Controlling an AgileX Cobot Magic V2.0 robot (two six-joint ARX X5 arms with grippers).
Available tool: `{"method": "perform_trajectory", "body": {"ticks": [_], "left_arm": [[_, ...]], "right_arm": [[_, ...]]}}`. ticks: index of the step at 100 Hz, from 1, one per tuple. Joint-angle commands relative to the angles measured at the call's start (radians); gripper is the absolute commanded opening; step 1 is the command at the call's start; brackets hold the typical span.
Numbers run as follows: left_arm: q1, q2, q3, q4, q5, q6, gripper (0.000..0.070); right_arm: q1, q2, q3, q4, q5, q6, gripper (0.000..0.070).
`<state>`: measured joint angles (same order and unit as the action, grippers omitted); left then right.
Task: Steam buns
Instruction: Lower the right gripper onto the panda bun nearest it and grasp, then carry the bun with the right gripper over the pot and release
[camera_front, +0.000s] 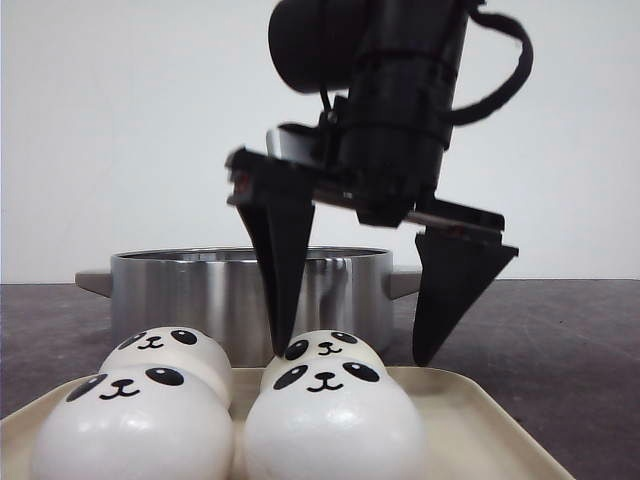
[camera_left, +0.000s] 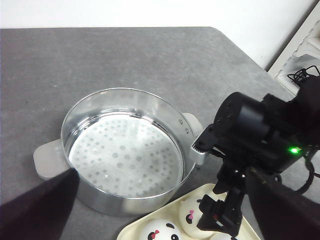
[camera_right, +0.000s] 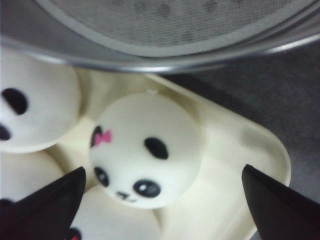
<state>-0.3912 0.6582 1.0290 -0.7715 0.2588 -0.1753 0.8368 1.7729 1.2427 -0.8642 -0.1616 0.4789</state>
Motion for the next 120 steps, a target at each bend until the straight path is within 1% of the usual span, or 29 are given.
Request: {"method": "perform_trajectory", "body": {"ticks": [1, 14, 18, 25, 35, 37, 39, 48, 52, 53, 69, 83, 103, 111, 120], "left_arm": [[-0.005, 0.003, 0.007, 0.004, -0.004, 0.007, 0.0675], [-0.005, 0.003, 0.007, 0.002, -0.004, 0.010, 0.0675], [-0.005, 0.003, 0.007, 0.002, -0.004, 0.010, 0.0675], [-0.005, 0.003, 0.007, 0.002, -0.004, 0.010, 0.0675], [-0.005, 0.003, 0.007, 0.002, -0.004, 0.010, 0.0675], [-0.005, 0.003, 0.007, 0.002, -0.004, 0.010, 0.0675], [-0.005, 0.003, 0.007, 0.002, -0.004, 0.010, 0.0675], [-0.005, 0.003, 0.007, 0.002, -0.004, 0.010, 0.0675], [-0.005, 0.003, 0.007, 0.002, -0.004, 0.010, 0.0675], [-0.005, 0.003, 0.007, 0.002, -0.004, 0.010, 0.0675], [-0.005, 0.003, 0.007, 0.001, -0.004, 0.010, 0.0675], [-0.005, 0.003, 0.007, 0.000, -0.005, 0.011, 0.0675], [-0.005, 0.003, 0.007, 0.002, -0.017, 0.018, 0.0674], [-0.005, 0.003, 0.007, 0.002, -0.025, 0.018, 0.0674], [-0.005, 0.003, 0.007, 0.002, -0.027, 0.017, 0.0674]], "right_arm": [[0.012, 0.033, 0.018, 0.010, 0.000, -0.004, 0.0610], [0.012, 0.050, 0.018, 0.036, 0.003, -0.008, 0.0595], [0.012, 0.051, 0.018, 0.044, 0.005, -0.008, 0.0572], [0.012, 0.057, 0.018, 0.062, 0.005, -0.007, 0.0510], [0.012, 0.058, 0.018, 0.069, 0.005, -0.006, 0.0454], [0.012, 0.058, 0.018, 0.069, 0.005, -0.006, 0.0423], [0.012, 0.058, 0.018, 0.069, 0.005, -0.007, 0.0376], [0.012, 0.058, 0.018, 0.065, 0.005, -0.008, 0.0131], [0.012, 0.058, 0.018, 0.064, 0.005, -0.013, 0.0009], [0.012, 0.058, 0.018, 0.064, 0.005, -0.015, 0.0000], [0.013, 0.046, 0.018, 0.079, 0.005, -0.019, 0.0001], [0.025, -0.053, 0.033, 0.078, 0.003, -0.019, 0.0001], [0.057, -0.237, 0.128, 0.051, -0.077, -0.015, 0.0000], [0.059, -0.284, 0.193, 0.058, -0.057, -0.014, 0.0001], [0.053, -0.294, 0.277, 0.081, 0.030, -0.016, 0.0000]]}}
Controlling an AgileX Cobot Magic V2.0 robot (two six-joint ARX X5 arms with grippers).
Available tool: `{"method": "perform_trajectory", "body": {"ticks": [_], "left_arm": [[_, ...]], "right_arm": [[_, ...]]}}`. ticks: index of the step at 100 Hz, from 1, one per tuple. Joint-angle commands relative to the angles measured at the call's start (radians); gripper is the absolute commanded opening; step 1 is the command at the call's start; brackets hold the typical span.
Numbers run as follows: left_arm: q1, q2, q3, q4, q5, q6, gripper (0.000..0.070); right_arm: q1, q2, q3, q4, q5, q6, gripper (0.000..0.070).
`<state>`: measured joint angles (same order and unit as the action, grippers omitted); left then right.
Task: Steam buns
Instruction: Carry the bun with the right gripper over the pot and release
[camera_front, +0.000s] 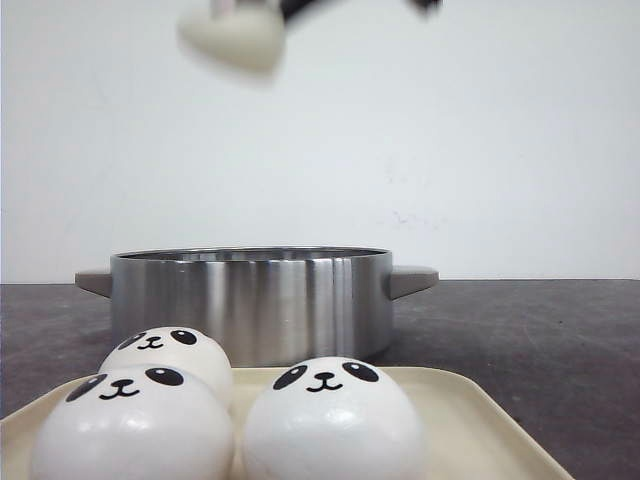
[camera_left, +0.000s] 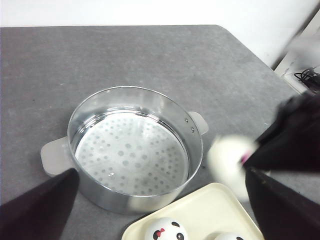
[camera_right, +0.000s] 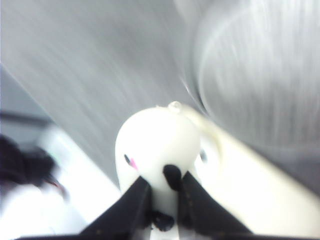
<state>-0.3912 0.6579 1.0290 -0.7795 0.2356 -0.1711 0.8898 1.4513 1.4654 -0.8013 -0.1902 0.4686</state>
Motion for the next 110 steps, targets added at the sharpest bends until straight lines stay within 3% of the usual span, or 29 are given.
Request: {"method": "perform_trajectory", "body": {"ticks": [1, 9, 27, 46, 63, 79, 110], "left_arm": [[-0.005, 0.004, 0.007, 0.010, -0.004, 0.013, 0.0674], [-0.005, 0.004, 0.007, 0.012, -0.003, 0.013, 0.0674], [-0.009, 0.009, 0.007, 0.015, -0.004, 0.013, 0.0675], [-0.009, 0.010, 0.007, 0.015, -0.003, 0.013, 0.0674], [-0.009, 0.010, 0.007, 0.008, -0.003, 0.013, 0.0675], [-0.009, 0.010, 0.007, -0.003, -0.004, 0.013, 0.0675], [-0.009, 0.017, 0.007, -0.013, -0.004, 0.013, 0.0675]], "right_arm": [[-0.004, 0.027, 0.063, 0.020, 0.071, -0.008, 0.0001], [-0.040, 0.048, 0.119, 0.052, 0.132, -0.027, 0.0000], [-0.142, 0.193, 0.182, 0.109, 0.085, -0.030, 0.0001], [-0.207, 0.393, 0.193, 0.138, 0.087, -0.008, 0.0000], [-0.235, 0.523, 0.193, 0.195, 0.097, 0.032, 0.0000], [-0.246, 0.581, 0.193, 0.248, 0.182, 0.047, 0.0000], [-0.266, 0.651, 0.193, 0.210, 0.164, 0.082, 0.0001]]}}
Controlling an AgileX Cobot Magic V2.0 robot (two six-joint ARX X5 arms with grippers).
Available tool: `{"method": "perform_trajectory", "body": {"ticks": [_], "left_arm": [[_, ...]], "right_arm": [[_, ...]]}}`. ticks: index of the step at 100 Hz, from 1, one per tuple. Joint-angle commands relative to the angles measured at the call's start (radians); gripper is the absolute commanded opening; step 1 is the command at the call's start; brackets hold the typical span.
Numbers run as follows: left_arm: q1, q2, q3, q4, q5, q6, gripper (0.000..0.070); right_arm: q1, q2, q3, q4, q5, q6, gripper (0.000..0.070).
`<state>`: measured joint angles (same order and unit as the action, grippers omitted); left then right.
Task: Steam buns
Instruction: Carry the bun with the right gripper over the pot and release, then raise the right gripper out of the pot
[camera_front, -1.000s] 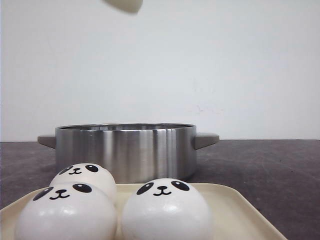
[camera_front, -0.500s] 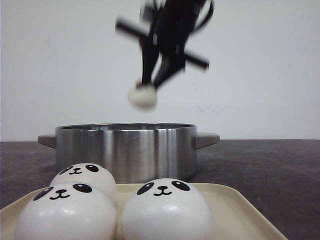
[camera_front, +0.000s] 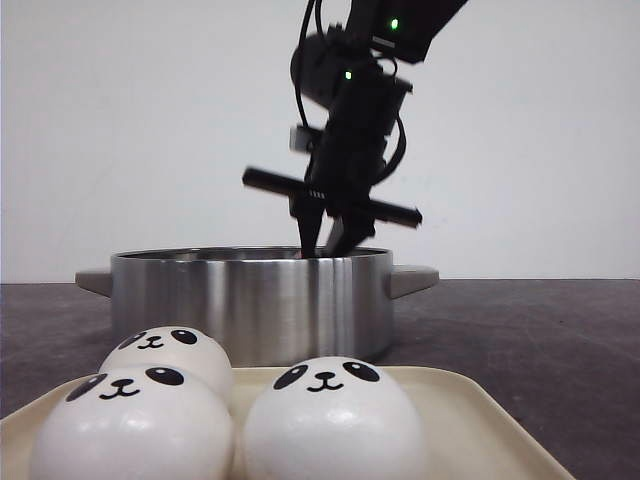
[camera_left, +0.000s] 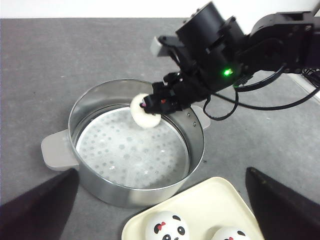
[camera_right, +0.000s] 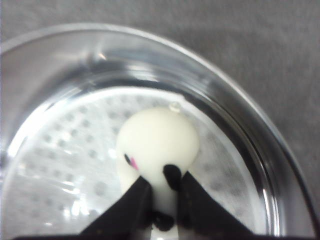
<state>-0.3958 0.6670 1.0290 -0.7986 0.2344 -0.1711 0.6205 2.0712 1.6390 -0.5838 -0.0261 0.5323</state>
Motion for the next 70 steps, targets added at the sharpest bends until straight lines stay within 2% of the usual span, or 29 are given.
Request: {"method": "perform_trajectory", "body": {"ticks": [1, 7, 11, 14, 20, 24, 38, 42, 53, 62, 70], "left_arm": [[-0.004, 0.009, 0.007, 0.006, -0.003, 0.013, 0.0675], [-0.004, 0.011, 0.007, 0.006, -0.003, 0.013, 0.0675], [-0.004, 0.013, 0.007, 0.006, -0.003, 0.013, 0.0675], [-0.004, 0.013, 0.007, 0.006, -0.003, 0.013, 0.0675], [-0.004, 0.014, 0.007, 0.006, -0.003, 0.013, 0.0675], [-0.004, 0.014, 0.007, 0.006, -0.003, 0.013, 0.0675], [-0.004, 0.014, 0.007, 0.006, -0.003, 0.013, 0.0675], [-0.004, 0.014, 0.007, 0.006, -0.003, 0.013, 0.0675], [-0.004, 0.014, 0.007, 0.006, -0.003, 0.013, 0.0675], [-0.004, 0.014, 0.007, 0.005, -0.003, 0.013, 0.0675], [-0.004, 0.014, 0.007, 0.006, -0.003, 0.013, 0.0675]], "right_arm": [[0.003, 0.031, 0.019, -0.008, 0.000, 0.018, 0.0001], [0.003, 0.035, 0.019, -0.008, 0.000, 0.018, 0.0003], [0.003, 0.035, 0.019, -0.005, 0.000, 0.018, 0.0030], [0.003, 0.035, 0.019, -0.003, 0.000, 0.018, 0.0088], [0.000, 0.035, 0.019, -0.005, 0.000, 0.020, 0.0249], [-0.002, 0.035, 0.019, -0.010, 0.001, 0.033, 0.0313], [-0.002, 0.035, 0.019, -0.020, 0.000, 0.049, 0.0347], [-0.001, 0.035, 0.019, -0.019, 0.000, 0.049, 0.0377], [-0.001, 0.034, 0.021, -0.019, -0.003, 0.056, 0.0512], [-0.001, 0.034, 0.032, -0.023, -0.003, 0.055, 0.0568], [-0.001, 0.033, 0.063, -0.039, -0.004, 0.051, 0.0575]]}}
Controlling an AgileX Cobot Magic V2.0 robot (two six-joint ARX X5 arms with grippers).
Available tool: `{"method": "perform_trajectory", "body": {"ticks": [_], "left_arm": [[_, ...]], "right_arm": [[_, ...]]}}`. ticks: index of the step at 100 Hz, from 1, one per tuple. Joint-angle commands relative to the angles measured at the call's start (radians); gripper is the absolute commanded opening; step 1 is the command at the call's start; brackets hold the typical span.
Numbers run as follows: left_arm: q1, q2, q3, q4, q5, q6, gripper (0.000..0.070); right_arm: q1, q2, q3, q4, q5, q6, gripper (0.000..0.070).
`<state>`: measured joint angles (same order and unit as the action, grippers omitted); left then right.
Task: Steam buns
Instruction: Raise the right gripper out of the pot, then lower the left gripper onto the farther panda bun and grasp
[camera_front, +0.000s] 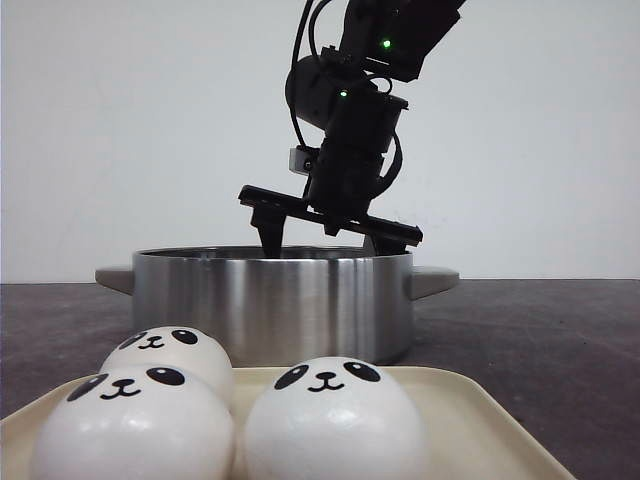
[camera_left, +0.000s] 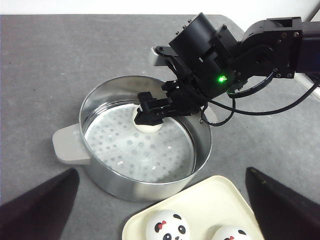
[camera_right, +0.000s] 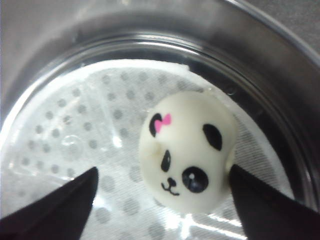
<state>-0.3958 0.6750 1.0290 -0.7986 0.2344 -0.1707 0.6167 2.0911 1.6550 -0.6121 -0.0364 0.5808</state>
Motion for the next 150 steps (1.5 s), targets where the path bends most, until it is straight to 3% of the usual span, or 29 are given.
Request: {"method": "perform_trajectory", "body": {"ticks": [1, 20, 28, 34, 44, 53, 65, 80, 100, 112, 150], "left_arm": [[-0.004, 0.006, 0.007, 0.006, -0.003, 0.013, 0.0675], [-0.004, 0.018, 0.006, 0.006, -0.003, 0.012, 0.0675], [-0.005, 0.035, 0.004, 0.006, -0.002, -0.030, 0.0675], [-0.011, 0.059, 0.002, 0.006, -0.002, -0.062, 0.0674], [-0.032, 0.115, -0.005, 0.002, 0.000, -0.109, 0.0674], [-0.063, 0.180, -0.010, -0.024, 0.002, -0.145, 0.0674], [-0.117, 0.292, -0.010, -0.070, 0.002, -0.148, 0.0675], [-0.183, 0.434, -0.010, -0.065, 0.000, -0.148, 0.0675], [-0.268, 0.628, -0.010, -0.027, -0.012, -0.143, 0.0675], [-0.302, 0.743, -0.010, 0.004, -0.063, -0.148, 0.0675], [-0.318, 0.986, -0.010, 0.093, -0.062, -0.213, 0.0673]], "right_arm": [[0.003, 0.013, 0.054, -0.016, 0.006, 0.001, 0.0575], [0.005, 0.013, 0.277, -0.180, 0.007, -0.084, 0.0575], [0.019, 0.013, 0.416, -0.291, 0.007, -0.150, 0.0560], [0.034, 0.009, 0.533, -0.391, 0.017, -0.206, 0.0406], [0.070, -0.033, 0.694, -0.528, 0.150, -0.224, 0.0000], [0.121, -0.118, 0.773, -0.549, 0.262, -0.280, 0.0013], [0.200, -0.264, 0.808, -0.533, 0.307, -0.360, 0.0013], [0.303, -0.438, 0.808, -0.567, 0.365, -0.387, 0.0013], [0.418, -0.618, 0.808, -0.664, 0.510, -0.387, 0.0014], [0.455, -0.687, 0.808, -0.734, 0.545, -0.378, 0.0013], [0.464, -0.768, 0.807, -0.804, 0.561, -0.346, 0.0013]]}}
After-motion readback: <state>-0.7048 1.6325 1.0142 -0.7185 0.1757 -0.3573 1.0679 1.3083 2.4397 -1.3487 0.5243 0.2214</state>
